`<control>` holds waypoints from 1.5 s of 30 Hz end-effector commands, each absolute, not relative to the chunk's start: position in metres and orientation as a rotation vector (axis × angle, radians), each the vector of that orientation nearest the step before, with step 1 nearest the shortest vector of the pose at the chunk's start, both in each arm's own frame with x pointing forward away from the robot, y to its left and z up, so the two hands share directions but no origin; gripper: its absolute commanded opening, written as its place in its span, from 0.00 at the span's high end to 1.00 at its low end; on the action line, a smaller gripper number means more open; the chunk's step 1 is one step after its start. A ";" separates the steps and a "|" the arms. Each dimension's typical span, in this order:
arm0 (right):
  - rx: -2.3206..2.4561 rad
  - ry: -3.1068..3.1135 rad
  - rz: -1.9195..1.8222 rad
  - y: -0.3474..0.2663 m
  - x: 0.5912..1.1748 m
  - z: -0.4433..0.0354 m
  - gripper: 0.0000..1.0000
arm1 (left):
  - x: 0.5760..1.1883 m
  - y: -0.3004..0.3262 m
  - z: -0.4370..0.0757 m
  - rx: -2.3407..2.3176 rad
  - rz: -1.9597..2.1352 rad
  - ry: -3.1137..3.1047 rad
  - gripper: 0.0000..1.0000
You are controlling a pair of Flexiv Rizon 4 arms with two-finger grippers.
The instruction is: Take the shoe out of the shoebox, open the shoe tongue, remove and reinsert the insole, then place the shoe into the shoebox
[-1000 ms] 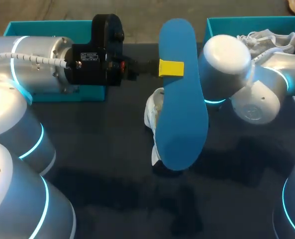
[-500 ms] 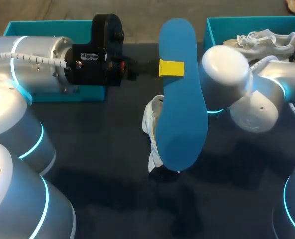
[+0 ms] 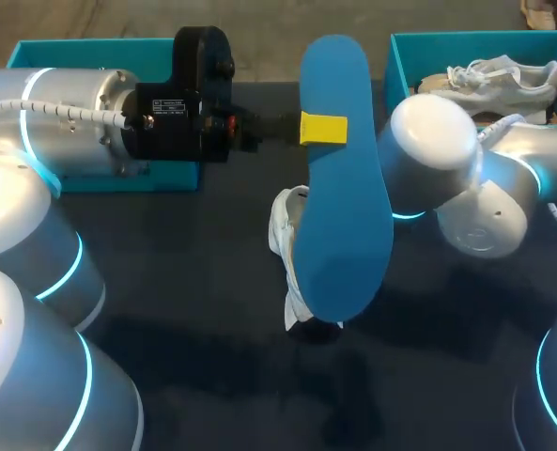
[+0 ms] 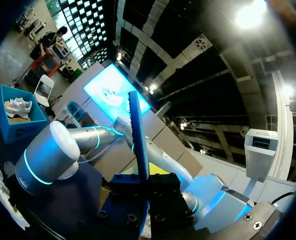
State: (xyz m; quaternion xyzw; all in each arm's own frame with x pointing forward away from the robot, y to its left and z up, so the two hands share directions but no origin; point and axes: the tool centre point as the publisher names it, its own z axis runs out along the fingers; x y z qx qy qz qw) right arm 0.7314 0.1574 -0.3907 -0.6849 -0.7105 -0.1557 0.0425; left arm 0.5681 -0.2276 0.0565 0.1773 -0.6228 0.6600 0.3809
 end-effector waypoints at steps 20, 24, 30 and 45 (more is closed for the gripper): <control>-1.787 -1.983 -0.941 0.149 0.720 -0.331 0.00 | 0.566 -0.227 0.055 0.455 1.687 -1.589 1.00; -1.678 -1.876 -1.064 0.146 0.722 -0.313 0.00 | 0.566 -0.227 0.055 0.455 1.687 -1.589 1.00; -1.580 -1.760 -1.151 0.146 0.722 -0.284 0.00 | 0.566 -0.227 0.055 0.455 1.687 -1.589 1.00; -1.378 -1.683 -1.237 0.149 0.728 -0.237 0.00 | 0.566 -0.227 0.055 0.455 1.687 -1.589 1.00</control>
